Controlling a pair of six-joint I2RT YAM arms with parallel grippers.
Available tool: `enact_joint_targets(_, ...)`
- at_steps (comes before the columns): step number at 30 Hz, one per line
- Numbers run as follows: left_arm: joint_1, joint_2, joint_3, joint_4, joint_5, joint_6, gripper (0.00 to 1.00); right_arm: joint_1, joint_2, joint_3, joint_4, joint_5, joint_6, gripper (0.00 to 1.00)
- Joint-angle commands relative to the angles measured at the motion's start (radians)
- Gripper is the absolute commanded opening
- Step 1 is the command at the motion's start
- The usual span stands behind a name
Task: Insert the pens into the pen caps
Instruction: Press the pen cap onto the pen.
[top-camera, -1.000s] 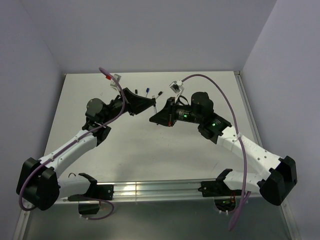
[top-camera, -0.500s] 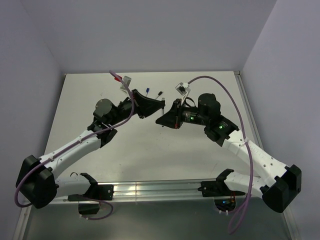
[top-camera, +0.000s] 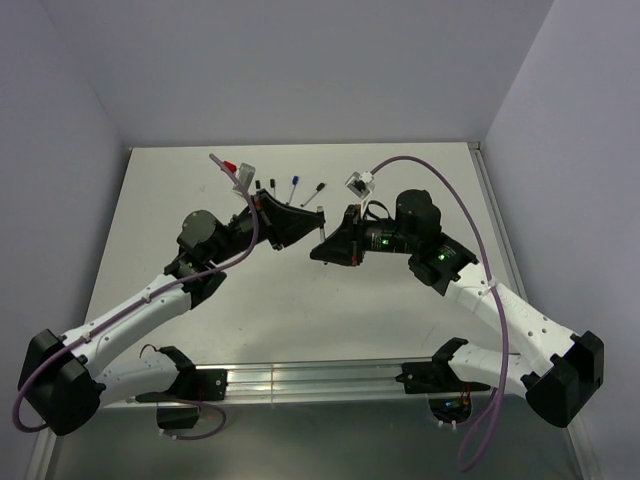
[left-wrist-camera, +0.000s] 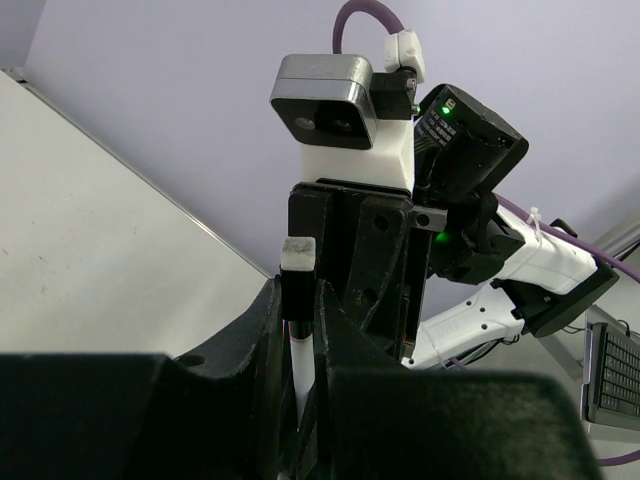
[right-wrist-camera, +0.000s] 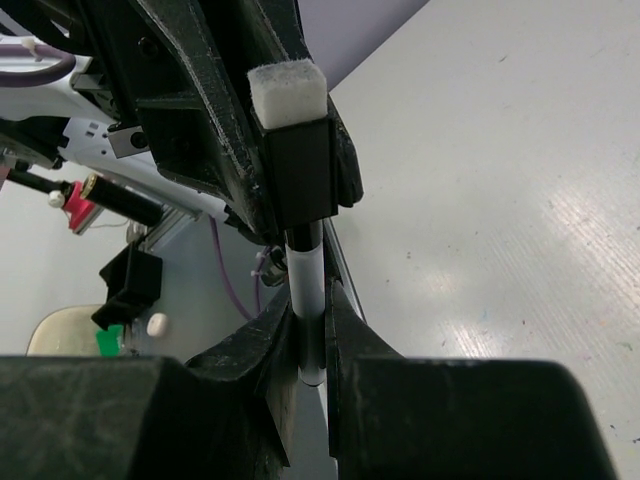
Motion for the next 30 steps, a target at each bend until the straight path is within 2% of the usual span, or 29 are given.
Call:
enact_joint_targets(1, -0.052, -0.037, -0.049, -0.140, 0.191, 0.037, 0.00, -0.035, -0.038, 0.033, 0.204, 0.107, 0.011, 0.00)
enact_joint_targets(18, -0.090, -0.055, -0.091, -0.169, 0.177, 0.057, 0.00, -0.039, -0.038, 0.033, 0.229, 0.067, 0.031, 0.00)
enact_joint_targets(30, -0.142, -0.066, -0.128, -0.186, 0.114, 0.052, 0.00, -0.039, -0.050, 0.030, 0.234, 0.070, 0.034, 0.00)
